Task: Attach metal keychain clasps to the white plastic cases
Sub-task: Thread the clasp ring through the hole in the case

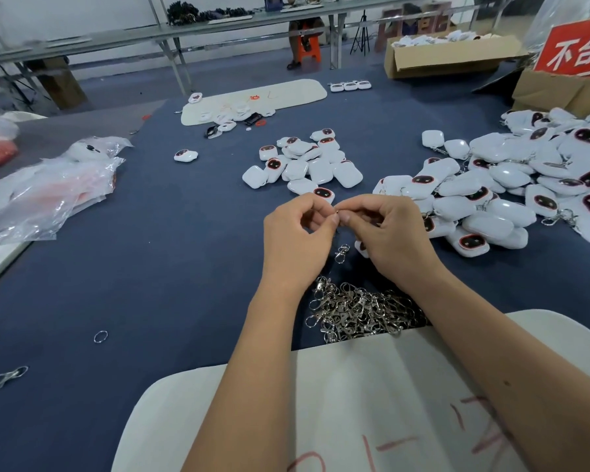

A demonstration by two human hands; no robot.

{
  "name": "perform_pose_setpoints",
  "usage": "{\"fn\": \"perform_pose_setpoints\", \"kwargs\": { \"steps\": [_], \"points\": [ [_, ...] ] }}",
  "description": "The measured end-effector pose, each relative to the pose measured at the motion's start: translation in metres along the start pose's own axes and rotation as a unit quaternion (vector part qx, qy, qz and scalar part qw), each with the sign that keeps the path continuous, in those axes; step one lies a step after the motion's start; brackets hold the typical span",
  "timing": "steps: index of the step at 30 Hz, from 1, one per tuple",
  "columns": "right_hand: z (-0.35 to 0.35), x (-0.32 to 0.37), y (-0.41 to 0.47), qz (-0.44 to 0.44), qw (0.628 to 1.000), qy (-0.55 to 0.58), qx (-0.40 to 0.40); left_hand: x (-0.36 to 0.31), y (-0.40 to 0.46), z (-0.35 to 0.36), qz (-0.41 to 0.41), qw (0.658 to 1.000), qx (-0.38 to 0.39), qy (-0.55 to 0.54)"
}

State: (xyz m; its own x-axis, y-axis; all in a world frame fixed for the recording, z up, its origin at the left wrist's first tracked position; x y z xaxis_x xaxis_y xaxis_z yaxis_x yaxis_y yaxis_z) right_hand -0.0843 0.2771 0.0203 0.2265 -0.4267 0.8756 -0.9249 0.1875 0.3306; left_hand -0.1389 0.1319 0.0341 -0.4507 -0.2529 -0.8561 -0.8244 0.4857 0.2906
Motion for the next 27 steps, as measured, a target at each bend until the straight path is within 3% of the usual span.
{"fn": "perform_pose_setpoints", "kwargs": {
  "steps": [4, 14, 22, 27],
  "points": [
    [0.0, -0.004, 0.002, 0.009, 1.0, 0.022, 0.005, 0.002, 0.0, -0.003, -0.009, 0.999, -0.024, -0.032],
    [0.001, 0.0, 0.002, 0.007, 0.998, 0.062, 0.025, 0.005, 0.003, 0.003, -0.013, 0.996, 0.008, -0.085],
    [-0.003, 0.005, 0.0, 0.01, 0.999, -0.046, -0.009, 0.017, 0.004, 0.011, -0.058, 0.994, 0.036, -0.082],
    [-0.004, -0.005, 0.0, 0.035, 0.998, 0.059, 0.006, 0.017, 0.005, 0.016, -0.054, 0.988, 0.068, -0.127]
  ]
}}
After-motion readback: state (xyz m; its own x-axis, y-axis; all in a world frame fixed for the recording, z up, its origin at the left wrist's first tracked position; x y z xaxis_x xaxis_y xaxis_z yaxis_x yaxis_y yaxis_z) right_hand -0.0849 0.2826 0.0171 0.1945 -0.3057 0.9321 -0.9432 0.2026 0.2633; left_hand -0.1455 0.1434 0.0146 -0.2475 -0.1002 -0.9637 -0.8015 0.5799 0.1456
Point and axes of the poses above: each hand's wrist, its own y-axis towards the middle knuckle, its own z-axis out of the palm, x = y × z, the point moved 10 cm from there along y, towards the middle knuckle, and after that the axes turned 11 degrees about x, right-handed, at the moved point
